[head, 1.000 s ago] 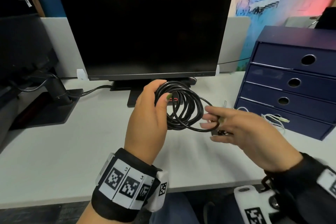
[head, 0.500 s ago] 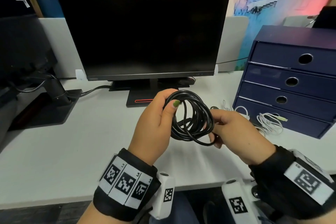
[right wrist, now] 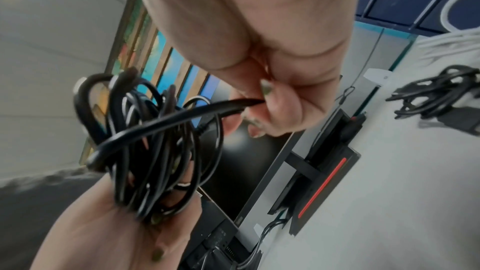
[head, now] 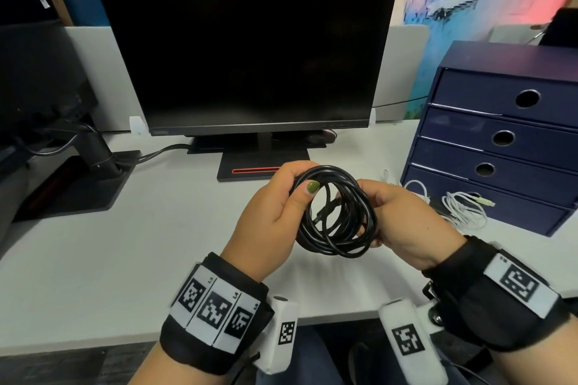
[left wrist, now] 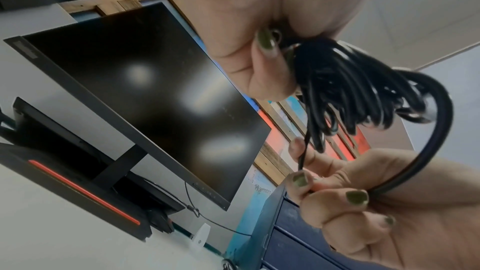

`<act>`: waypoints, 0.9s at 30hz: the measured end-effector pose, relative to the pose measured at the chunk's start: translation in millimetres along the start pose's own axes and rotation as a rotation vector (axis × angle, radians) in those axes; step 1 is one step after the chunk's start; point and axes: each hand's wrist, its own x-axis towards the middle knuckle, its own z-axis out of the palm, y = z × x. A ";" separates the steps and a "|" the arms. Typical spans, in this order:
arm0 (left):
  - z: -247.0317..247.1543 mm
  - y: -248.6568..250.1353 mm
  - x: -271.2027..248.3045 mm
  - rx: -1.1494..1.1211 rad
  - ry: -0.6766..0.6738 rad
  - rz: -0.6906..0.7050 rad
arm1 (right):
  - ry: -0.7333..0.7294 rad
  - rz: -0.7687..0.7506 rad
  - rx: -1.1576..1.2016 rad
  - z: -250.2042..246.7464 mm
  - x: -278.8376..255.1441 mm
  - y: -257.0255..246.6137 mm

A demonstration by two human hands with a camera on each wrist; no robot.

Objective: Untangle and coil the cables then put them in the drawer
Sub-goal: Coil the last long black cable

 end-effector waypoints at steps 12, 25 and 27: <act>7.0 -3.3 -1.2 -0.036 -0.082 -0.036 | -0.145 0.088 0.030 8.8 -3.5 -4.3; 7.4 -5.2 -0.3 0.057 -0.031 -0.008 | -0.048 0.014 0.120 5.9 -2.7 -2.3; 10.6 -5.1 -0.6 0.056 -0.035 -0.008 | -0.037 0.004 0.146 6.3 -2.9 -1.1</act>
